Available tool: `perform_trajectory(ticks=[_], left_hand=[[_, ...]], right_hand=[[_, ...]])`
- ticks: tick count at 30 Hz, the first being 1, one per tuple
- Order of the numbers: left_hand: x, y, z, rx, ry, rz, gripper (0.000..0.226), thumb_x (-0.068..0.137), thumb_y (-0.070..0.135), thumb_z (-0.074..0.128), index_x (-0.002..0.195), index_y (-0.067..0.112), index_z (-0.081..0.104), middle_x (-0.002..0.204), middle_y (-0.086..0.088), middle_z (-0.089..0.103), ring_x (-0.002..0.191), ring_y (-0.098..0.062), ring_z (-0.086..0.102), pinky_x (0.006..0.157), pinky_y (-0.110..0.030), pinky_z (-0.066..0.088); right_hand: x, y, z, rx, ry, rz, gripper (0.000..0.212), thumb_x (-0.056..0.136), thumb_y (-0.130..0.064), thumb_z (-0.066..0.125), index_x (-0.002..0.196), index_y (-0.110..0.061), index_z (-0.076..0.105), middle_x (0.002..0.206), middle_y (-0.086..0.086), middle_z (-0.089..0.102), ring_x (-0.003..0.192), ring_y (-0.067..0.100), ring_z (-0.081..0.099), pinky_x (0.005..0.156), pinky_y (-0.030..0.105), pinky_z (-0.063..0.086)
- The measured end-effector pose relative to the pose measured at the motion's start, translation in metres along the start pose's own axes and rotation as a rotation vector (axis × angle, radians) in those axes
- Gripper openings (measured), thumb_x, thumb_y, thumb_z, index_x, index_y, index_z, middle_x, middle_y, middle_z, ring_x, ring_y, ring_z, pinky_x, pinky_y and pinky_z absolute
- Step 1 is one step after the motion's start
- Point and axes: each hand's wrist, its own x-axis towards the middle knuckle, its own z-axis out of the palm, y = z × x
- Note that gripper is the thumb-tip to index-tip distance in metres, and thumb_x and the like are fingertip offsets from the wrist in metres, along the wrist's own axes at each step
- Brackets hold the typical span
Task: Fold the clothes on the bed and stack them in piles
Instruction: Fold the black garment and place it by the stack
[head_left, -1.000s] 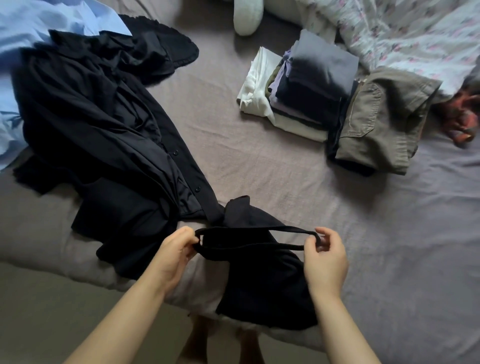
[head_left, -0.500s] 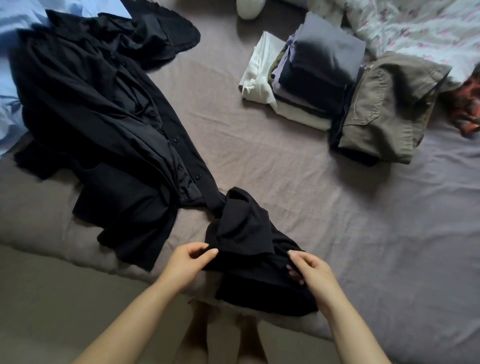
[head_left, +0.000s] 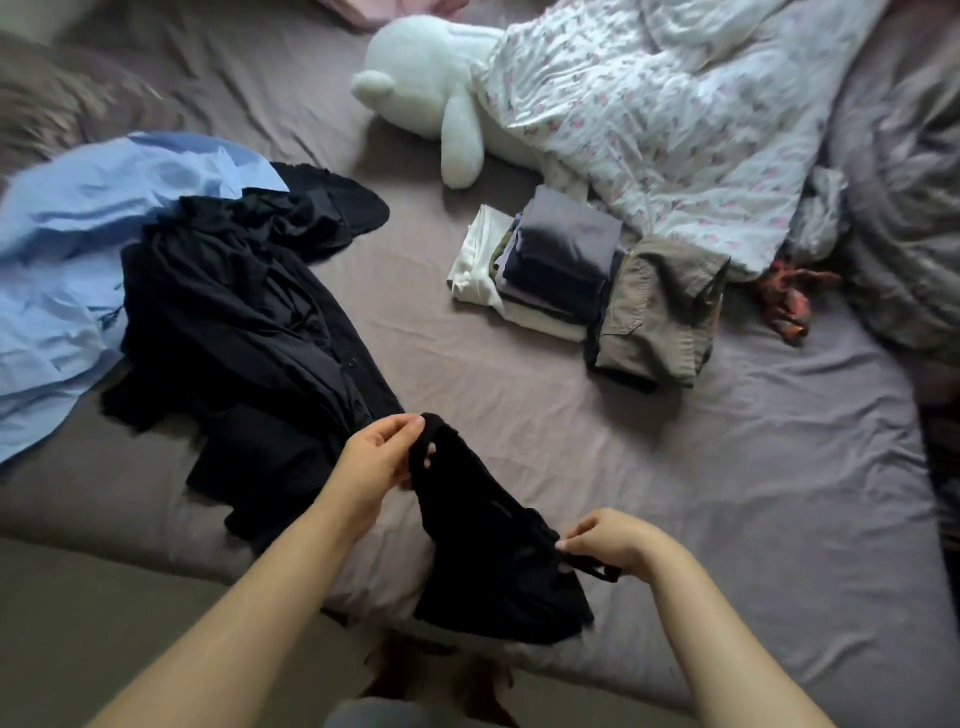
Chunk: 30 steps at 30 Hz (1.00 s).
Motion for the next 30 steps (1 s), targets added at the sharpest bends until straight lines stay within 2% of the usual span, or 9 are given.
perform_trajectory(ticks=[2, 5, 9, 12, 15, 17, 20, 25, 30], left_hand=[[-0.01, 0.027, 0.014, -0.039, -0.067, 0.039, 0.015, 0.097, 0.013, 0.052, 0.097, 0.005, 0.065, 0.07, 0.0, 0.067, 0.063, -0.011, 0.063, 0.059, -0.021, 0.051], [-0.025, 0.075, 0.036, -0.105, -0.167, 0.094, 0.015, 0.097, 0.013, 0.05, 0.098, 0.007, 0.064, 0.071, 0.002, 0.069, 0.068, -0.009, 0.066, 0.065, -0.023, 0.054], [-0.04, 0.136, 0.067, -0.142, -0.291, 0.151, 0.014, 0.097, 0.01, 0.049, 0.102, 0.01, 0.062, 0.078, -0.001, 0.072, 0.073, -0.011, 0.069, 0.064, -0.029, 0.058], [-0.049, 0.176, 0.09, -0.122, -0.348, 0.23, 0.015, 0.097, 0.008, 0.048, 0.1, 0.012, 0.062, 0.078, 0.0, 0.072, 0.073, -0.011, 0.068, 0.066, -0.03, 0.059], [-0.057, 0.212, 0.111, -0.089, -0.374, 0.308, 0.015, 0.097, 0.009, 0.049, 0.104, 0.013, 0.062, 0.079, 0.002, 0.072, 0.075, -0.011, 0.067, 0.075, -0.031, 0.056], [-0.059, 0.232, 0.121, -0.097, -0.373, 0.335, 0.015, 0.097, 0.01, 0.05, 0.106, 0.012, 0.062, 0.08, 0.001, 0.072, 0.076, -0.012, 0.067, 0.076, -0.031, 0.055], [-0.061, 0.249, 0.127, -0.082, -0.343, 0.369, 0.017, 0.097, 0.012, 0.052, 0.11, 0.011, 0.063, 0.085, 0.001, 0.072, 0.08, -0.012, 0.067, 0.071, -0.025, 0.056], [-0.066, 0.244, 0.113, -0.081, -0.282, 0.378, 0.015, 0.095, 0.015, 0.054, 0.086, 0.015, 0.065, 0.072, 0.003, 0.063, 0.068, -0.01, 0.058, 0.07, -0.025, 0.048], [-0.057, 0.183, 0.066, 0.016, -0.18, 0.253, 0.03, 0.094, 0.022, 0.055, 0.066, 0.014, 0.062, 0.056, 0.003, 0.05, 0.057, -0.012, 0.047, 0.07, -0.025, 0.043]], right_hand=[[-0.027, -0.009, -0.024, 0.06, 0.06, -0.049, 0.017, 0.09, -0.019, 0.063, 0.075, -0.012, 0.068, 0.078, 0.009, 0.053, 0.061, 0.014, 0.044, 0.047, 0.019, 0.032], [-0.08, -0.026, -0.063, 0.187, 0.196, -0.173, 0.009, 0.089, -0.023, 0.067, 0.087, -0.015, 0.071, 0.075, 0.001, 0.057, 0.062, 0.011, 0.047, 0.047, 0.019, 0.032], [-0.146, -0.044, -0.112, 0.049, 0.359, -0.291, 0.024, 0.083, -0.044, 0.07, 0.091, -0.022, 0.073, 0.084, -0.007, 0.066, 0.075, 0.006, 0.055, 0.056, 0.017, 0.038], [-0.187, -0.059, -0.141, -0.06, 0.427, -0.343, 0.038, 0.08, -0.055, 0.067, 0.087, -0.018, 0.077, 0.067, -0.008, 0.058, 0.06, 0.005, 0.046, 0.05, 0.015, 0.033], [-0.211, -0.072, -0.168, 0.024, 0.494, -0.442, 0.036, 0.082, -0.05, 0.067, 0.08, -0.016, 0.078, 0.063, -0.007, 0.06, 0.057, 0.006, 0.044, 0.051, 0.013, 0.034], [-0.219, -0.078, -0.185, 0.095, 0.62, -0.526, 0.031, 0.084, -0.045, 0.068, 0.076, -0.016, 0.078, 0.067, 0.0, 0.065, 0.065, 0.01, 0.05, 0.062, 0.021, 0.039], [-0.224, -0.089, -0.198, 0.426, 0.795, -0.74, 0.026, 0.09, -0.031, 0.064, 0.073, -0.015, 0.074, 0.054, -0.003, 0.056, 0.057, 0.012, 0.046, 0.059, 0.026, 0.036], [-0.242, -0.097, -0.18, 0.981, 0.587, -1.012, 0.021, 0.092, -0.023, 0.058, 0.081, -0.007, 0.063, 0.052, -0.005, 0.048, 0.046, 0.005, 0.04, 0.046, 0.013, 0.033], [-0.206, -0.072, -0.129, 0.96, 0.369, -0.802, 0.016, 0.09, -0.013, 0.058, 0.078, -0.012, 0.068, 0.062, 0.004, 0.054, 0.045, 0.009, 0.043, 0.042, 0.015, 0.035]])
